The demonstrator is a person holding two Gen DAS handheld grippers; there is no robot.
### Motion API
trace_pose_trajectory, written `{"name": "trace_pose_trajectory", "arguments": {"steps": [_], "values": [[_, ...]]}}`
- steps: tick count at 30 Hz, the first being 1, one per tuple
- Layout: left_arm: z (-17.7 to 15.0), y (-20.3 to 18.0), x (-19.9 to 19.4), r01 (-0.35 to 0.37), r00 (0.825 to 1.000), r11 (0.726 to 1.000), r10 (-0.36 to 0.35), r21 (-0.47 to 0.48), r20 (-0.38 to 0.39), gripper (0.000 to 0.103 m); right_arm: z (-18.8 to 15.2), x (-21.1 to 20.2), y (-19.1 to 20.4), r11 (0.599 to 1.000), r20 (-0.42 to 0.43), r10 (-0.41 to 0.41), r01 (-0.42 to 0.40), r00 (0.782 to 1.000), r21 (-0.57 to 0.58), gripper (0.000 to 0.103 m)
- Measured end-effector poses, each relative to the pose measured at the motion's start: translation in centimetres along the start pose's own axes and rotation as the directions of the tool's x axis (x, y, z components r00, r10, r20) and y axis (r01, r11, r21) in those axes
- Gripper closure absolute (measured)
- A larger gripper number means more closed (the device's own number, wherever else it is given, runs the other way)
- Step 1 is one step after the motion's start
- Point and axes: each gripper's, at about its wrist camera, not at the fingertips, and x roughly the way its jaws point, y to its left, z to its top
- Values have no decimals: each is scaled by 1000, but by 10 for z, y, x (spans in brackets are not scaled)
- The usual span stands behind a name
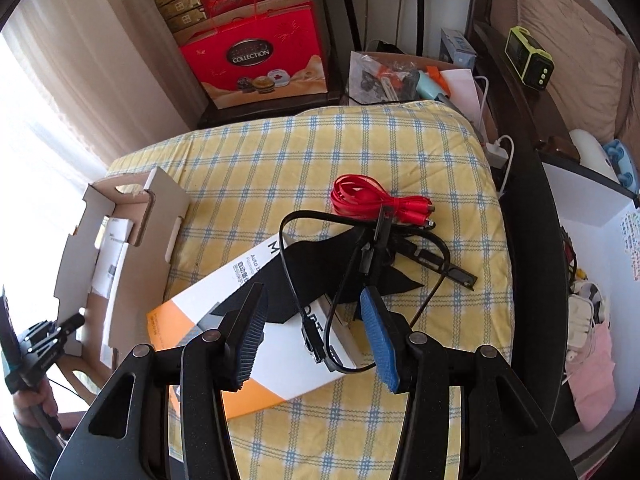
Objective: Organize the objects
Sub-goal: 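Grasp the black cable on the orange box with the right tool, then carry the black cable into the tray and release it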
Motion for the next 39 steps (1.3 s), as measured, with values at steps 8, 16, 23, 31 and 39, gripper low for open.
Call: {"name": "trace_pose_trajectory", "arguments": {"steps": [8,16,23,31,39], "values": [[1,-1,0,-4,1000,1000,4,-1,-2,91,-6,8,-1,1000,-6,25,-25,1000,-7,93],[1,1,2,2,1000,1000,-2,-9,-5,91,1,-19,-13,991,85,102,-109,991,76,97],[1,2,2,1,1000,1000,-1,-12,-5,91,10,-63,-6,989,176,120,-132,977,63,97],[1,1,2,0,1000,1000,0,-12,-6,91,24,-101,35,984,236,176,-176,956,-22,97],[1,2,2,0,1000,1000,0,-11,-6,91,42,-102,118,952,216,295,-266,931,-154,97]]}}
